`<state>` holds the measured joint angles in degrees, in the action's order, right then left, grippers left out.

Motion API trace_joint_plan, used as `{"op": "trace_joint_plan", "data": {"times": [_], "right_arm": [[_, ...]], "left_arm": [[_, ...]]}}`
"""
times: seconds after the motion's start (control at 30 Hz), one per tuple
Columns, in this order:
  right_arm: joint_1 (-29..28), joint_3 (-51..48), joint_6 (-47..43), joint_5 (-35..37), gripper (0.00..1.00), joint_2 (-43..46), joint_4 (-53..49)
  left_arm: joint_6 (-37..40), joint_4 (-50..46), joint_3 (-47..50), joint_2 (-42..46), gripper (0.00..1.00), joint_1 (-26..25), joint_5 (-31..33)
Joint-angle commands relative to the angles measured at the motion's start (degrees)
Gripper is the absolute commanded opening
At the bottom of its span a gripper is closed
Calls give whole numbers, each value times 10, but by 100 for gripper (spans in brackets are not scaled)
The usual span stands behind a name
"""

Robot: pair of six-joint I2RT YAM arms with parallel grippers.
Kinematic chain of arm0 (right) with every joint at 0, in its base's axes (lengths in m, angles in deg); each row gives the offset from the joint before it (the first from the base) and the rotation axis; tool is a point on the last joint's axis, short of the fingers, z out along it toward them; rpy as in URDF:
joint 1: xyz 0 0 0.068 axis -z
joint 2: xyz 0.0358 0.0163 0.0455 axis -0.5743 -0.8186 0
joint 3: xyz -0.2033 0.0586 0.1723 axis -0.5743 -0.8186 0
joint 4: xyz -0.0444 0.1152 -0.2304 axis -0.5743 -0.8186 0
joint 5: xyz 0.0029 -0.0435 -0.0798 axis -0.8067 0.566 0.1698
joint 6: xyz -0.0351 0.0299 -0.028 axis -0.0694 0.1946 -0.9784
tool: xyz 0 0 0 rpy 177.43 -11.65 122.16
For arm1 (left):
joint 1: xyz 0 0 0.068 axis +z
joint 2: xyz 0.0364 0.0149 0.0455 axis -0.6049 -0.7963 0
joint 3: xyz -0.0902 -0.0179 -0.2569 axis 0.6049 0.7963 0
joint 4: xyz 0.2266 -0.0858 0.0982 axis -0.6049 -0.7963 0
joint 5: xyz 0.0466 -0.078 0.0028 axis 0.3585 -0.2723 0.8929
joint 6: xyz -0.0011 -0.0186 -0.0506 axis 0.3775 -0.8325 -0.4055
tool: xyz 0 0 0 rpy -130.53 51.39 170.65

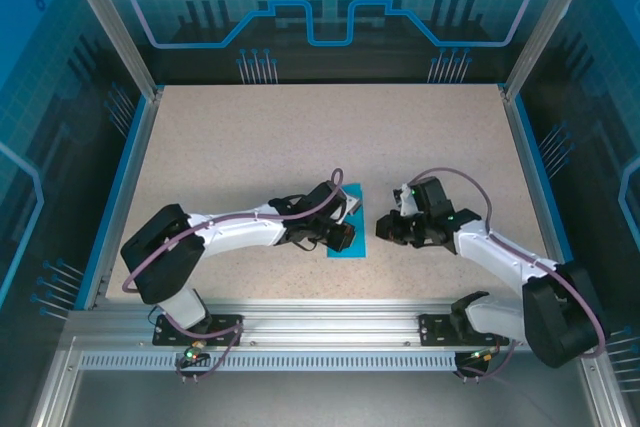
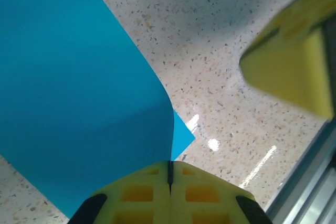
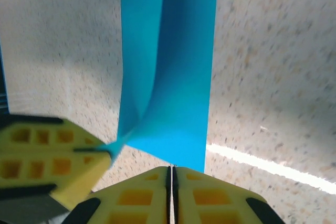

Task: Fold a paper plane with a square sheet of paper (fold left side to right side)
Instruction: Fold the triangle a second time at the center of the table.

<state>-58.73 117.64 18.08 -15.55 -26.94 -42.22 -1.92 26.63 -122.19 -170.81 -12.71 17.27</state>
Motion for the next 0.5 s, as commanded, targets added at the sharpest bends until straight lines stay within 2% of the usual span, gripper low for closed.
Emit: {"op": "trace_joint_plan", "data": {"times": [0.0,0.23,0.47], "right_arm": [[-43,-27,26,20,9,5,47],[-116,-10,42,77,4,-47,60],[-138,13,43,89,3,-103,47]], "left_arm": [[-31,23,15,17,2,15,-31],[-42,14,24,22,3,30,-22],[-37,-9,24,20,3,39,5]]}}
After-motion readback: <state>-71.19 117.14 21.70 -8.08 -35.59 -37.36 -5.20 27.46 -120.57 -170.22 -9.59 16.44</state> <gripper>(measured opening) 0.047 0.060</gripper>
